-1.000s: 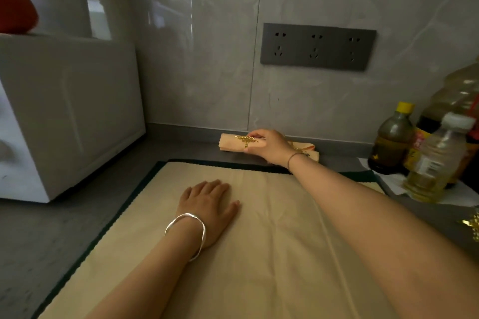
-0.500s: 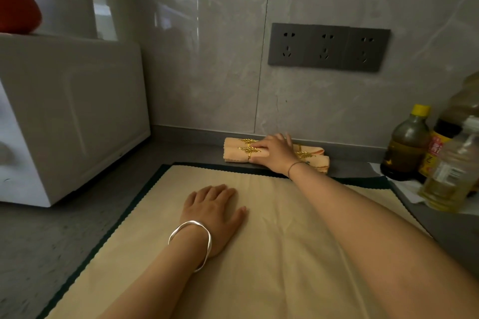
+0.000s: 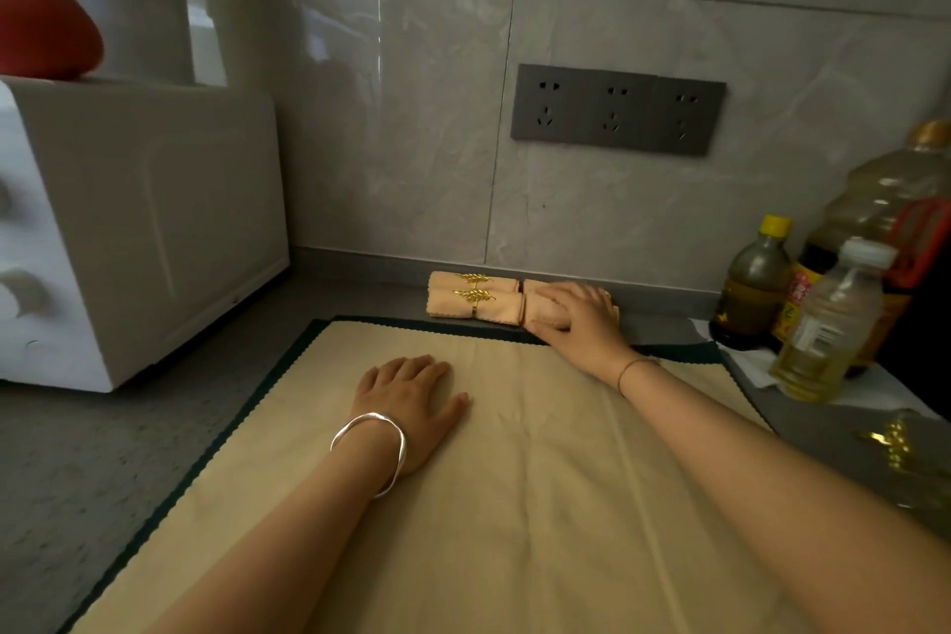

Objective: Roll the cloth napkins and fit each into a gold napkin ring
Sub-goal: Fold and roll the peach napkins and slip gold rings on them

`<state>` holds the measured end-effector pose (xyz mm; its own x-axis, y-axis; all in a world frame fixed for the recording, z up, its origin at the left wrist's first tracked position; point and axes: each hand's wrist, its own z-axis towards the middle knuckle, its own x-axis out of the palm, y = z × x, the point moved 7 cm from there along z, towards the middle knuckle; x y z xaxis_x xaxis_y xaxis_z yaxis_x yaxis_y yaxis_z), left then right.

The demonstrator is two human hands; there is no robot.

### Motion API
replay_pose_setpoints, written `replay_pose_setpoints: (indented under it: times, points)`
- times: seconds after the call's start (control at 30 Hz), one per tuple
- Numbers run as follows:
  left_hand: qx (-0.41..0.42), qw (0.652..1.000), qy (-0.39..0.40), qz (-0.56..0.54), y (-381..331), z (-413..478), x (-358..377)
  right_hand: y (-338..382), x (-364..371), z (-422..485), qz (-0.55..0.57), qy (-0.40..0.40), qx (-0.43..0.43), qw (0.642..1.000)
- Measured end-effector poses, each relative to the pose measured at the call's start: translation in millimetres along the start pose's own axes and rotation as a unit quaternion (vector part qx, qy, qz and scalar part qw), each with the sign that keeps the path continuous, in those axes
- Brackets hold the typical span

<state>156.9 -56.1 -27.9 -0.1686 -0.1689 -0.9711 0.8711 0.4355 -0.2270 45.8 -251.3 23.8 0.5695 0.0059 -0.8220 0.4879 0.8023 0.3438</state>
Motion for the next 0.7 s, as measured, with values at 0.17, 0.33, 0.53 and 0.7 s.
replay_pose_setpoints:
  times: [0.17,0.33,0.53,0.7]
  points:
    - [0.013,1.0,0.021,0.004,-10,-7,0,-23,-22,-88,0.052,0.083,0.071,0.993]
    - [0.082,0.995,0.055,0.009,-57,-49,7,-28,-49,-171,0.058,0.148,0.098,0.983]
    - [0.144,0.986,0.087,0.004,-99,-140,11,13,-85,-267,0.001,0.203,0.041,0.978]
    - [0.198,0.969,0.141,0.048,-123,-216,12,50,-113,-343,-0.023,0.247,-0.01,0.969]
